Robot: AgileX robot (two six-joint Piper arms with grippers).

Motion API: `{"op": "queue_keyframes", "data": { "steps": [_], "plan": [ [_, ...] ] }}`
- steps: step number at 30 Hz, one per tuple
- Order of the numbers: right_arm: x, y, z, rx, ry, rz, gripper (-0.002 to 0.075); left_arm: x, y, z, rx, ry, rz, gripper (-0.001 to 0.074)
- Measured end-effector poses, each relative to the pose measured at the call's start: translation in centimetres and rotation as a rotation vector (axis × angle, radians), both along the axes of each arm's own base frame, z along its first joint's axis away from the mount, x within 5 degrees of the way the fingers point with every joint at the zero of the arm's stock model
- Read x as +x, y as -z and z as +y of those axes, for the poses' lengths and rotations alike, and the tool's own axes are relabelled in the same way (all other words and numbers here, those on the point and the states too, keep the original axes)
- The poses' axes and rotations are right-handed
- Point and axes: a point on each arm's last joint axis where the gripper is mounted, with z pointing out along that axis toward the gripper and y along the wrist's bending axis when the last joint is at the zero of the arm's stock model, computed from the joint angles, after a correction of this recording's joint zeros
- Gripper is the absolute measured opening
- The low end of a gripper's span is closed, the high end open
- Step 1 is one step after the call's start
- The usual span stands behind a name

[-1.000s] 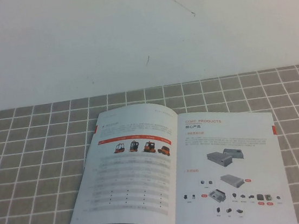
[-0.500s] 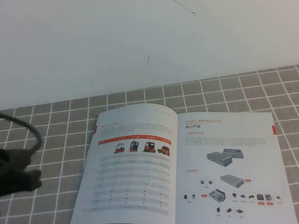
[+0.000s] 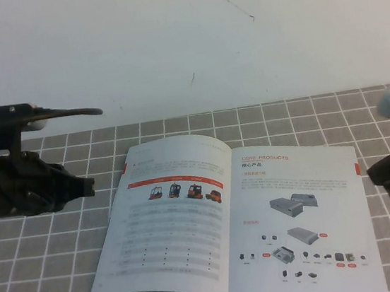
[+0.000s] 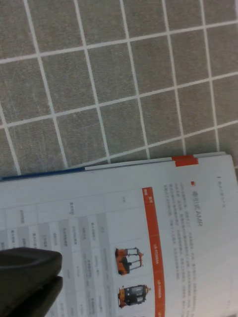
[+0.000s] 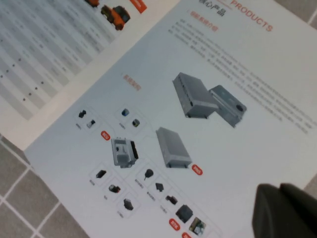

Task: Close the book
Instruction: 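Close the open booklet and leave it lying on the table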

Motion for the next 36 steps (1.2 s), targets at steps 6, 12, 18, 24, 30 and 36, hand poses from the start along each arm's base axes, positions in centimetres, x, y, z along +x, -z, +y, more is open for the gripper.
{"op": "queue_keyframes", "data": {
  "steps": [6,12,18,24,30,36],
  "plan": [
    [3.3,3.4,2.2,-0.032,-0.036,0.063,-0.0002,1.7,3.2,0.0,0.018,-0.02,0.078,-0.0004],
    [6.1,7.9,3.0,-0.066,-0.063,0.169,-0.0002,3.4,5.8,-0.1,0.032,-0.029,0.135,-0.0004],
    [6.9,10.6,3.3,-0.077,-0.08,0.254,-0.0002,4.8,7.3,-0.3,0.02,-0.033,0.173,-0.0004],
    [6.9,11.3,3.4,-0.078,-0.089,0.28,-0.0002,5.4,8.4,-0.2,0.027,-0.048,0.184,-0.0004],
    [7.0,12.3,3.4,-0.083,-0.09,0.306,-0.0002,5.9,9.6,-0.2,0.025,-0.072,0.196,-0.0004],
    [7.1,12.3,3.4,-0.086,-0.094,0.308,-0.0002,6.2,11.0,-0.2,0.022,-0.086,0.231,-0.0004]
  ]
}}
